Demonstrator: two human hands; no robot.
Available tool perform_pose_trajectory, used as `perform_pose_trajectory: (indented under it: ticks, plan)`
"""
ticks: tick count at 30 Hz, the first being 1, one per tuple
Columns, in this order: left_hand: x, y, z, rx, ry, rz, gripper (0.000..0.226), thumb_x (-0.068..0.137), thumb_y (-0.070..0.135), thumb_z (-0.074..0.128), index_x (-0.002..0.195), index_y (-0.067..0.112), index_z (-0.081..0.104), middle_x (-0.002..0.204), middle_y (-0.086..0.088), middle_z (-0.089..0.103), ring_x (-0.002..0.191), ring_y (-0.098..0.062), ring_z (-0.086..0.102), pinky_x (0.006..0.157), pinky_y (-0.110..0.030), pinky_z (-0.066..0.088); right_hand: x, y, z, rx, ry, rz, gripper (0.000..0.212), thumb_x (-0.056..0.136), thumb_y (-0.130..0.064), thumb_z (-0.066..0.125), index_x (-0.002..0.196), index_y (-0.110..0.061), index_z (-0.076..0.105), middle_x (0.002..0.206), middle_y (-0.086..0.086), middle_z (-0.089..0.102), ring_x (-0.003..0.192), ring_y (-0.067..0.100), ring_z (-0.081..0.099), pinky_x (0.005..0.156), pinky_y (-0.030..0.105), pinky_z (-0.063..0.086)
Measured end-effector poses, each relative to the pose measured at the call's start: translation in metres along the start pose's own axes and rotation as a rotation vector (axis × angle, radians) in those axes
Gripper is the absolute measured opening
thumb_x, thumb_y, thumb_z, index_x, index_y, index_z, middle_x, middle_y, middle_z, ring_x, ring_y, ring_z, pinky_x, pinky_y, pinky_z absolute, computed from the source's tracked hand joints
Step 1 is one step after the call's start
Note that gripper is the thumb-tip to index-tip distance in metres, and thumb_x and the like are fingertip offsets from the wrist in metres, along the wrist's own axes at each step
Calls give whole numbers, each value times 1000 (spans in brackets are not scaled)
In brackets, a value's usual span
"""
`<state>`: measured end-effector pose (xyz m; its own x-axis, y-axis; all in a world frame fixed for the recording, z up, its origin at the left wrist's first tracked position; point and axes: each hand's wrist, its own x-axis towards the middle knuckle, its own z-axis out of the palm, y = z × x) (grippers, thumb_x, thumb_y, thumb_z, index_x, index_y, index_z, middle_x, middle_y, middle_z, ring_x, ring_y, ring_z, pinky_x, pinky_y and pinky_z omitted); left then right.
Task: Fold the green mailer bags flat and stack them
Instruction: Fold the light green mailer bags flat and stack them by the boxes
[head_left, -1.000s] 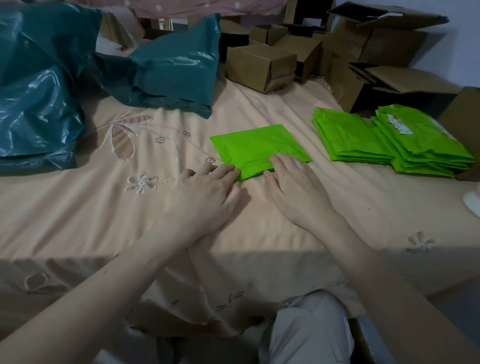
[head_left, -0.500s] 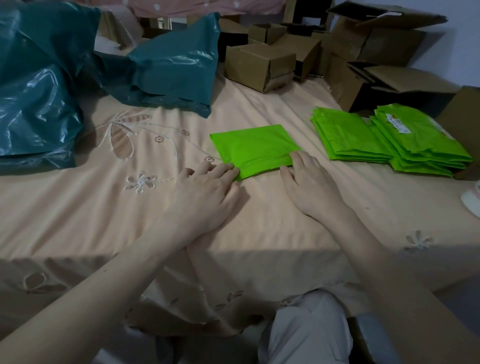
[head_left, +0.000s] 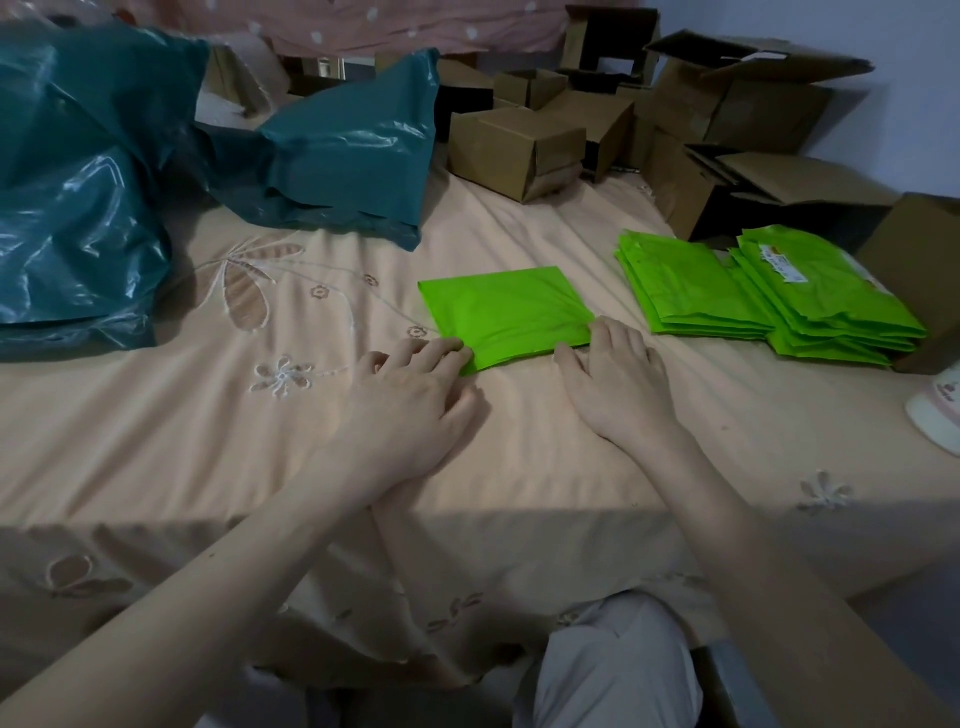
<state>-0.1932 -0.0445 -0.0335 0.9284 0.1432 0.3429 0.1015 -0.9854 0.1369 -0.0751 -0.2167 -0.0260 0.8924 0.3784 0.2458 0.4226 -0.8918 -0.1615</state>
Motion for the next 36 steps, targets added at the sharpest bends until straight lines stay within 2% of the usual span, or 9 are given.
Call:
perform_pose_trajectory:
  ticks: [4,7,9,14,19,25,29,33,36]
  plan:
    - [-1,-4,2,-118,31,-78,69,77,61,17,112,12,50,149,-5,33,121,-27,50,98,-39,35,-9,1,-9,103,131,-50,58,91,-52,17,95,-8,55,112,15,60,115,29,50,93,41,40]
    - [2,-3,1,-229,16,-131,72,74,66,17,108,9,47,147,-8,32,127,-26,44,98,-39,35,-17,3,-10,146,108,-144,35,93,-35,44,97,-3,58,135,15,53,133,23,41,106,33,34]
    - [8,0,-2,-337,39,-188,69,77,66,25,109,9,47,143,-8,35,129,-24,42,97,-38,35,-24,0,-10,179,103,-172,21,88,-28,55,90,-7,56,127,16,59,126,26,50,98,36,42]
    - [37,1,-13,-804,127,-336,44,82,22,68,119,11,46,129,-6,35,110,-16,53,89,-13,35,-41,-11,-15,128,195,-252,24,81,-47,41,82,-23,46,84,2,61,88,29,60,72,42,49]
    - [54,-4,-10,-1130,283,-497,50,68,6,70,99,38,46,123,1,37,93,0,62,92,-38,51,-36,-17,-21,298,81,-169,26,79,-49,44,97,-30,42,78,-5,63,83,28,63,72,44,51]
    - [63,1,-20,-1494,279,-497,54,76,-13,64,117,17,44,128,1,42,82,2,62,52,-14,47,-12,-13,-34,460,168,-79,57,78,-36,64,127,-16,44,119,6,56,114,27,50,94,43,43]
    - [69,4,-34,-1591,226,-507,53,77,-10,65,116,19,46,138,-3,39,90,-3,59,61,-18,52,7,-4,-37,853,-70,163,50,65,-57,53,112,-46,38,117,-7,56,111,26,58,99,50,43]
    - [79,5,-39,-1757,216,-525,50,81,3,68,122,19,43,137,-10,41,110,-19,57,84,-31,53,5,-2,-43,1201,-9,165,34,86,-2,59,101,-27,41,118,12,60,91,19,60,93,46,46]
    - [81,17,-39,-1644,0,-539,61,82,34,70,132,23,36,135,-2,47,114,-14,55,86,-38,54,7,10,-48,1244,118,193,34,88,9,53,100,-19,37,109,18,61,80,17,61,80,39,49]
